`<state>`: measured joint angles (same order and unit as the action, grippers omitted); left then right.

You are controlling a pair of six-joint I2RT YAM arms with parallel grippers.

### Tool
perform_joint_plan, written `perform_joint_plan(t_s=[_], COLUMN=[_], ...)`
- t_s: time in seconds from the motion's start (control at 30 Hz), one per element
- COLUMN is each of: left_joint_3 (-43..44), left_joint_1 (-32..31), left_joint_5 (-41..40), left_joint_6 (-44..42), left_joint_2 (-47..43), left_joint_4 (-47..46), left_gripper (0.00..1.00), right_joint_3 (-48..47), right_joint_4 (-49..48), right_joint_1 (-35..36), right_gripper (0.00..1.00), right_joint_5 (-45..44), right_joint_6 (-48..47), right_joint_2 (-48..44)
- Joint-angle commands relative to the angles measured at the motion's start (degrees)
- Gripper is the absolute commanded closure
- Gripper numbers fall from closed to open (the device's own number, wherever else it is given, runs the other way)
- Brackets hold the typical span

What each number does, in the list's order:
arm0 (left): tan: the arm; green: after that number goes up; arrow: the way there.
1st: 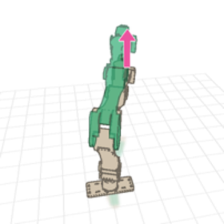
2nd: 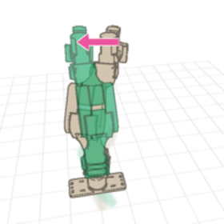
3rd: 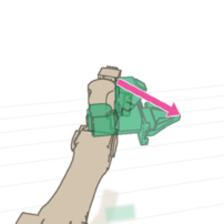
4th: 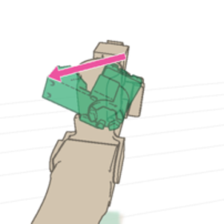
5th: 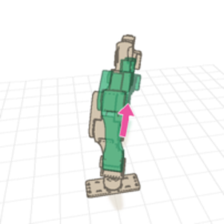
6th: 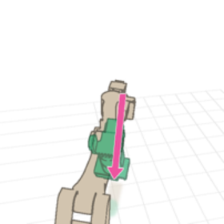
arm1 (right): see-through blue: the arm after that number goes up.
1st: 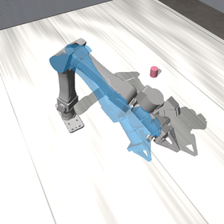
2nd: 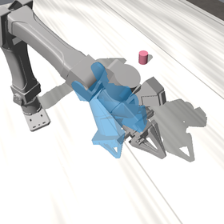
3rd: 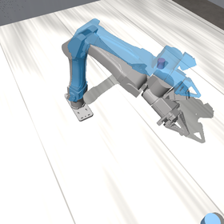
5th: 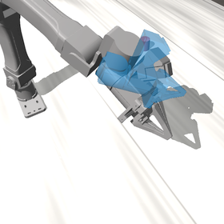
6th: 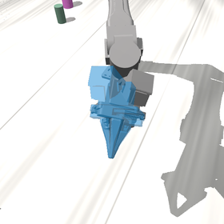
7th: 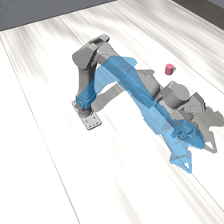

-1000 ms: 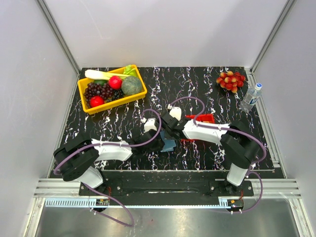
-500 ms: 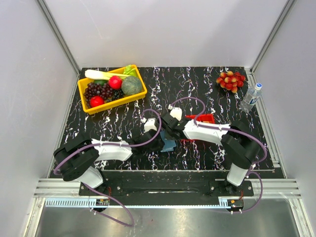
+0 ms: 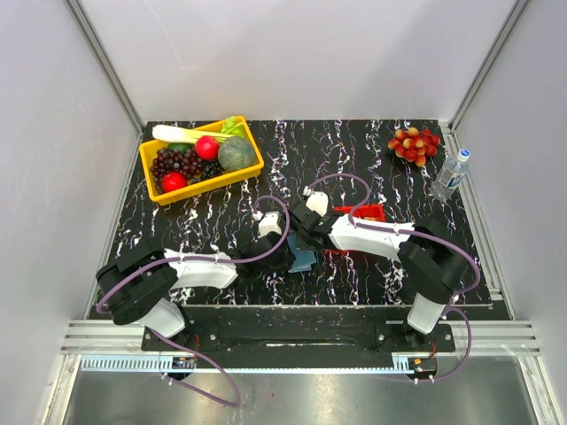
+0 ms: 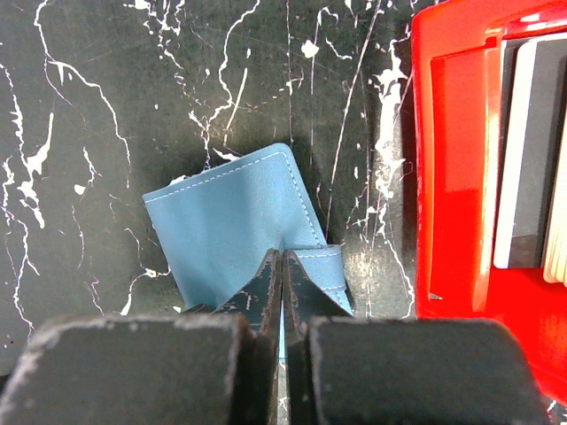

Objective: Put the credit cards into the card holder
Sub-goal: Close the card holder at the center of the board.

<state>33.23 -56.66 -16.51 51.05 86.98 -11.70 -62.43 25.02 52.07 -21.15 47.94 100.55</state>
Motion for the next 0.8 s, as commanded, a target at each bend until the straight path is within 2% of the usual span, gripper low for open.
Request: perform_joint_plan(t_s=[0.0, 0.43, 0.77], left_joint_3=[-1.33, -1.24, -1.15], left_joint_1=[-0.11, -0.03, -0.03], left_joint_5=[2.01, 2.45, 2.71], left_joint_6=[-0.07, -0.25, -0.6], left_joint_2=[1.79, 2.14, 2.32], left_joint_4=[1.69, 1.33, 0.98], left_gripper=[0.77, 0.77, 0.78], right_joint_3=[-0.85, -1.37, -2.25], right_joint_4=[0.3, -1.28, -2.16], right_joint_1=[-0.04, 0.04, 0.13], right_gripper=[1.0, 1.0, 1.0], right_joint_5=[-2.41, 1.28, 0.85], right_joint_6=[0.66, 1.27, 1.98], right_joint_2=[-2.73, -0.36, 1.57])
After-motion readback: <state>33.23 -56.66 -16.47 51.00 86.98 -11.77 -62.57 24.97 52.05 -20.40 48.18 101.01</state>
